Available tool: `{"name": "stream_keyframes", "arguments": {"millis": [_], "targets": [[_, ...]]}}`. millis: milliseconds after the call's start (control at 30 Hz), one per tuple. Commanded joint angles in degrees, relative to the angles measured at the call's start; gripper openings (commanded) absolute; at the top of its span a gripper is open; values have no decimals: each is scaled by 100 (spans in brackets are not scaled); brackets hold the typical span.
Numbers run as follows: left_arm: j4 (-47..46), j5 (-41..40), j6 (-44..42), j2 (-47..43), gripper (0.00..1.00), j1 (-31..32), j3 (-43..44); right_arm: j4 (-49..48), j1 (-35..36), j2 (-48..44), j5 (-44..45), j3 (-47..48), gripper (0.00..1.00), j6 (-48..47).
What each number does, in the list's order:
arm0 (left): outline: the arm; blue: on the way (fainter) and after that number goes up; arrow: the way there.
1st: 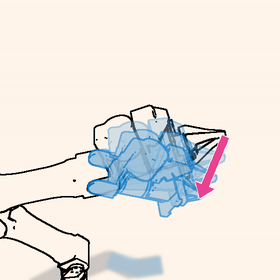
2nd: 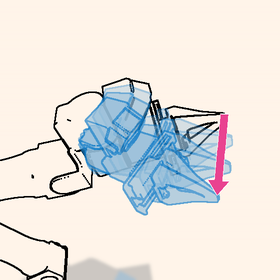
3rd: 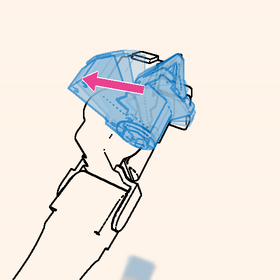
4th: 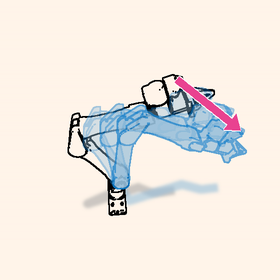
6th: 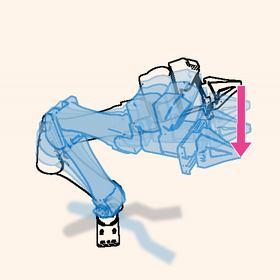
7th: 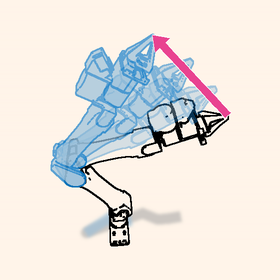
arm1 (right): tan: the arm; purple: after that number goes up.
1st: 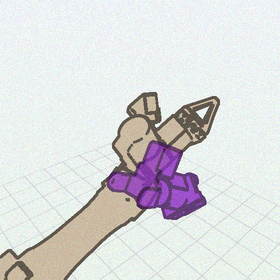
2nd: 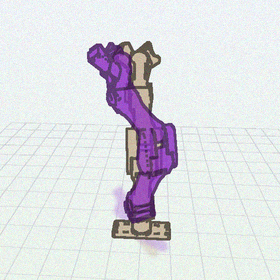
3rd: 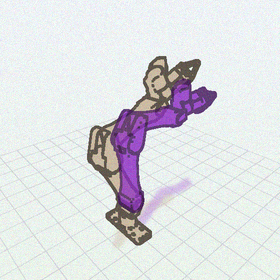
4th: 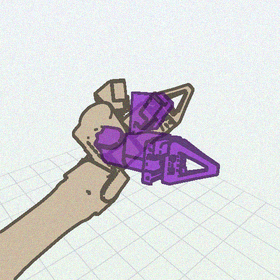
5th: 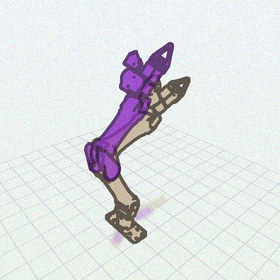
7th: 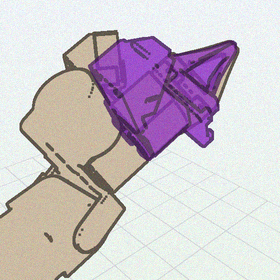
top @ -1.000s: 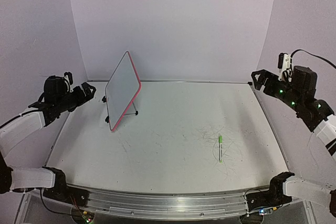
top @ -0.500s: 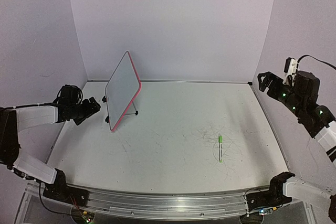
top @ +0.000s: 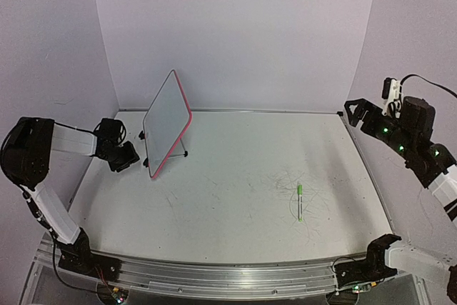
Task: Write a sentence on the whiteboard
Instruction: Adjust the whiteboard stand at the corner of the board.
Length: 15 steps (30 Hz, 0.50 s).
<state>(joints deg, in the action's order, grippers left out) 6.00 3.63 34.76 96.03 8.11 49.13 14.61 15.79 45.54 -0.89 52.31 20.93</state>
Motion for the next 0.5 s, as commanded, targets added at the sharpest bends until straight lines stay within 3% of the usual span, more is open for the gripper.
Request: {"name": "stream_keyframes", "arguments": {"millis": [0,167,467], "targets": [[-59,88,-136,616,46,-81,681,-125,-6,43,-328,-23,98,70],[43,462,-82,1109,39,-77,943,-126,-6,-30,-343,-41,98,105],[41,558,-53,788,36,130,487,-254,-9,116,-541,-99,98,211]]}}
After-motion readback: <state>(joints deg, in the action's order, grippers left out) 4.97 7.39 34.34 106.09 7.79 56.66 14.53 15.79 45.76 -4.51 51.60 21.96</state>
